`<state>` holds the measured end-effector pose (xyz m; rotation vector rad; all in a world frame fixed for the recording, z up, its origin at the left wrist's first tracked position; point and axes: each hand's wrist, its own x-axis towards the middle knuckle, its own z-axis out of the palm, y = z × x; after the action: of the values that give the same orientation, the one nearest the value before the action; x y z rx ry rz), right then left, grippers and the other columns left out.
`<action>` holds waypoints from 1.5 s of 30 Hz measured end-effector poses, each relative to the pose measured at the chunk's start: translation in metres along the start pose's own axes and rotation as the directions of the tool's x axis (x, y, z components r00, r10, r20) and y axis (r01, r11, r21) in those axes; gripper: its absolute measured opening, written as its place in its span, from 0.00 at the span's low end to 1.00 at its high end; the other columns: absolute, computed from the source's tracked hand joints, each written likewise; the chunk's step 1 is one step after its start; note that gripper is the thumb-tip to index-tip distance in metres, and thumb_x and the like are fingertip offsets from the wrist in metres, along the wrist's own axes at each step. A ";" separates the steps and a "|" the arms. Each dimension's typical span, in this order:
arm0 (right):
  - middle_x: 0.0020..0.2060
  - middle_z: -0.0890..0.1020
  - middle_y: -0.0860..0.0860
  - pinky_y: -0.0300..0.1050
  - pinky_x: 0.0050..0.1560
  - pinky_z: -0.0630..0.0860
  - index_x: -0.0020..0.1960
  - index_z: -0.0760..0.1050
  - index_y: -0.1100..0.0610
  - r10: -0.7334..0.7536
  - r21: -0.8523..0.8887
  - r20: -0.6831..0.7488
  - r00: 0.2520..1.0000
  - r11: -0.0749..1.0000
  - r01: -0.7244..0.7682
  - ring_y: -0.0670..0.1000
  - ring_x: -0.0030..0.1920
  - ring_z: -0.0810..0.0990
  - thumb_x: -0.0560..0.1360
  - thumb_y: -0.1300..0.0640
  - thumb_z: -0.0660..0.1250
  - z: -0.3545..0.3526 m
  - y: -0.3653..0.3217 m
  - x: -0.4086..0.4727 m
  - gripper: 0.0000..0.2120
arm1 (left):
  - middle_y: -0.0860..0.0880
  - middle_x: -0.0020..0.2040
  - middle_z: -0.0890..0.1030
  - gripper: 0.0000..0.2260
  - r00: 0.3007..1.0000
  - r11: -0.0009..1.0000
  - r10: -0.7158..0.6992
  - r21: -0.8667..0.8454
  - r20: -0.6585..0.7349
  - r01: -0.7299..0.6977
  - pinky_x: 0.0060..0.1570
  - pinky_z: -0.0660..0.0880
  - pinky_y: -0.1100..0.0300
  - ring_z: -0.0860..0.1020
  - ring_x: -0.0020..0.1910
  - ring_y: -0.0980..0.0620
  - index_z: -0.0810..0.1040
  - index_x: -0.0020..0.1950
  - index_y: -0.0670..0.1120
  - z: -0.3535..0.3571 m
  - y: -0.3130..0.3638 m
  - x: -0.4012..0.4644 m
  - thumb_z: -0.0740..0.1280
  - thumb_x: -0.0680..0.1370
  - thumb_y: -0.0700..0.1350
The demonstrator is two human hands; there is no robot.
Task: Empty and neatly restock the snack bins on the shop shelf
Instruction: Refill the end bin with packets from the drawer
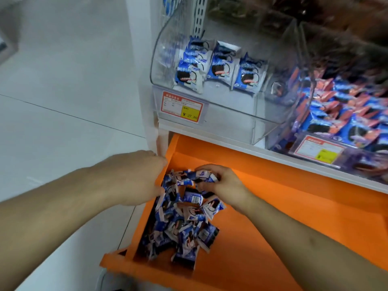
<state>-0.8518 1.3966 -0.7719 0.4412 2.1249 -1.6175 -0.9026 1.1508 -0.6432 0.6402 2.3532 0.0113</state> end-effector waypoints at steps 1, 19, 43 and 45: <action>0.58 0.85 0.54 0.63 0.46 0.86 0.62 0.83 0.49 0.010 0.040 0.050 0.999 0.999 -0.012 0.57 0.51 0.88 0.76 0.66 0.76 -0.005 -0.013 -0.014 0.19 | 0.50 0.68 0.76 0.24 0.999 0.999 0.027 -0.041 -0.036 -0.028 0.63 0.77 0.52 0.77 0.64 0.52 0.70 0.74 0.54 -0.002 0.002 -0.001 0.67 0.81 0.59; 0.60 0.85 0.60 0.54 0.62 0.82 0.66 0.79 0.65 -0.194 0.357 -0.009 0.981 0.916 0.184 0.61 0.61 0.84 0.81 0.71 0.64 -0.052 -0.155 -0.178 0.15 | 0.50 0.45 0.88 0.06 0.919 0.436 0.040 -0.820 -0.393 -0.370 0.46 0.85 0.49 0.87 0.43 0.51 0.84 0.57 0.54 -0.043 0.050 -0.044 0.73 0.80 0.46; 0.69 0.69 0.30 0.36 0.67 0.70 0.74 0.67 0.35 -0.611 -0.562 -0.201 0.765 0.712 0.421 0.37 0.71 0.68 0.78 0.49 0.75 -0.034 -0.165 -0.179 0.29 | 0.46 0.53 0.88 0.22 0.905 0.129 -0.002 -0.898 -0.424 -0.421 0.54 0.83 0.46 0.87 0.50 0.45 0.80 0.66 0.52 -0.046 0.065 -0.053 0.78 0.73 0.47; 0.63 0.72 0.31 0.36 0.61 0.73 0.73 0.67 0.31 -0.579 -0.546 -0.205 0.789 0.737 0.399 0.37 0.63 0.73 0.79 0.49 0.74 -0.036 -0.168 -0.179 0.28 | 0.49 0.52 0.88 0.20 0.897 0.206 -0.007 -0.878 -0.443 -0.432 0.52 0.84 0.48 0.87 0.49 0.47 0.82 0.63 0.55 -0.046 0.062 -0.054 0.79 0.72 0.47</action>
<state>-0.7873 1.3881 -0.5328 -0.0168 3.0264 -1.2223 -0.8692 1.1887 -0.5634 0.2766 1.9303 1.7769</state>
